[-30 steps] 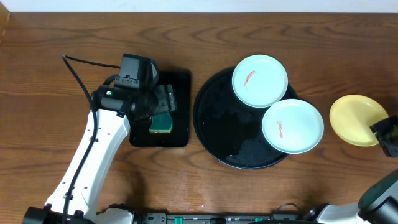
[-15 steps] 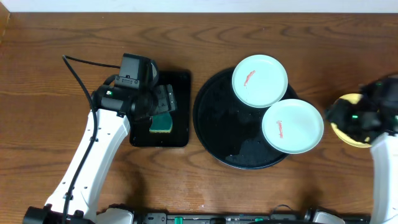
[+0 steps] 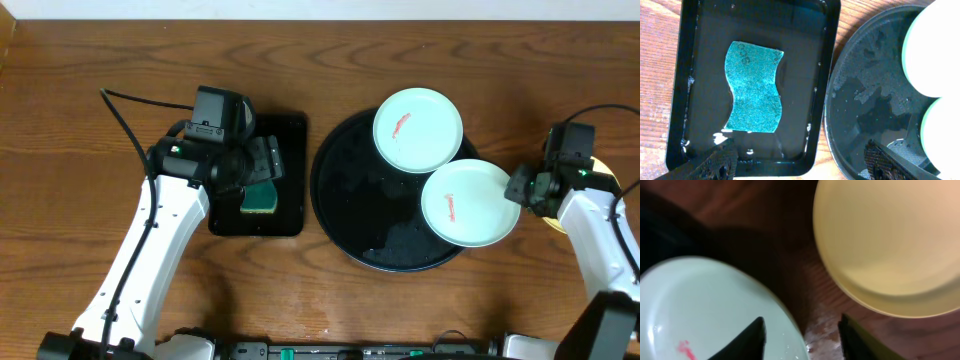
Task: Clean dirty plates on tray and stack at the side
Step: 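Grip the near pale green plate rim with the right gripper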
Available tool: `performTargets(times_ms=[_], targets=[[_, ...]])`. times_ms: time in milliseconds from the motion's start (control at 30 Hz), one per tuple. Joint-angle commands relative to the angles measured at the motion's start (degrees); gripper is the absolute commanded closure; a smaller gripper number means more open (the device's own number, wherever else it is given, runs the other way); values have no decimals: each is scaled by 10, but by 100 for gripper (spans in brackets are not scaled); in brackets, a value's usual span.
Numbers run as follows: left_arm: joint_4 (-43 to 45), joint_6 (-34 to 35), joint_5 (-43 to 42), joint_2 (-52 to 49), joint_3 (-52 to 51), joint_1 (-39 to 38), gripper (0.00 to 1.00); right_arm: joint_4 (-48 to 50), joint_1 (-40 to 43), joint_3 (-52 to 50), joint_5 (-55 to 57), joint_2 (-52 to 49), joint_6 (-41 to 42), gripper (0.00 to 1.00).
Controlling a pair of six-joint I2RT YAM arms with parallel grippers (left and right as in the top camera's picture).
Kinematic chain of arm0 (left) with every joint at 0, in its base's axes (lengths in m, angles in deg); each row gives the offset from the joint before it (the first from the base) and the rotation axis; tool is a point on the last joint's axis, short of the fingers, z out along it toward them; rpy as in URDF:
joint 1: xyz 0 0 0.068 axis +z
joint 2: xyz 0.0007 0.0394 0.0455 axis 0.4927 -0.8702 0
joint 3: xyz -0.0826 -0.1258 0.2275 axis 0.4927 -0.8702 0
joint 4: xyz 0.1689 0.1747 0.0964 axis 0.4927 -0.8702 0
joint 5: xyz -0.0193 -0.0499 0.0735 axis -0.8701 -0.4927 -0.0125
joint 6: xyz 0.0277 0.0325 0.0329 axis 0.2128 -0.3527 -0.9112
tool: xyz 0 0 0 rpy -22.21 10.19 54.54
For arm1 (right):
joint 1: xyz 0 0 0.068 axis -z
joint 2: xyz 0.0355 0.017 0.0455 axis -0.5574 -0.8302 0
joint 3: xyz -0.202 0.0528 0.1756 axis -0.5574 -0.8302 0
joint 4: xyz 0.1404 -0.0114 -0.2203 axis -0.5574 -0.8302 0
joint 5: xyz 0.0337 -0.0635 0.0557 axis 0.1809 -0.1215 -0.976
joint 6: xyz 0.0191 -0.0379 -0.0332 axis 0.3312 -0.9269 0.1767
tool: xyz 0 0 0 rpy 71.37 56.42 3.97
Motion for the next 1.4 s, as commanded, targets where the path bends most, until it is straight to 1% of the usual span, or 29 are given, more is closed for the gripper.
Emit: performTargets(times_ms=[0, 100, 167, 233, 267, 300, 333, 367, 433, 567, 700, 733, 867, 1033, 1100, 1200, 1300, 1367], targets=[[-2, -10, -5, 0, 15, 2, 18, 0, -3, -4, -15, -17, -24, 63], [-2, -10, -5, 0, 15, 2, 18, -13, -3, -4, 3, -22, -16, 65], [-2, -10, -5, 0, 15, 2, 18, -24, -1, -5, 25, -21, -5, 72], [-2, -10, -5, 0, 15, 2, 18, -28, -1, -5, 40, -21, -6, 75], [-2, -10, -5, 0, 15, 2, 18, -28, -1, -5, 41, -21, -6, 75], [-2, -10, -5, 0, 15, 2, 18, -27, -1, -5, 40, -21, -6, 70], [-2, -10, -5, 0, 15, 2, 18, -26, -1, -5, 34, -21, -6, 60], [-2, -10, -5, 0, 15, 2, 18, -25, -2, -6, 31, -22, -6, 58], [-2, -10, -5, 0, 15, 2, 18, -19, -2, -14, 30, -22, -6, 62], [-2, -10, -5, 0, 15, 2, 18, 14, -1, -45, -3, -24, -6, 62], [-2, -10, -5, 0, 15, 2, 18, 26, -1, -56, -19, -23, -6, 95], [-2, -10, -5, 0, 15, 2, 18, 22, -1, -54, -19, -19, -6, 99], [-2, -10, -5, 0, 15, 2, 18, -3, -2, -51, -35, 21, -6, 99], [-2, -10, -5, 0, 15, 2, 18, -54, -3, -51, -102, 102, -5, 99], [-2, -10, -5, 0, 15, 2, 18, -65, -10, -51, -136, 129, -24, 99], [-2, -10, -5, 0, 15, 2, 18, -61, -38, -52, -200, 151, -59, 99], [-2, -10, -5, 0, 15, 2, 18, -52, -82, -55, -204, 147, -57, 99], [-2, -10, -5, 0, 15, 2, 18, -40, -110, -64, -191, 138, -41, 99]])
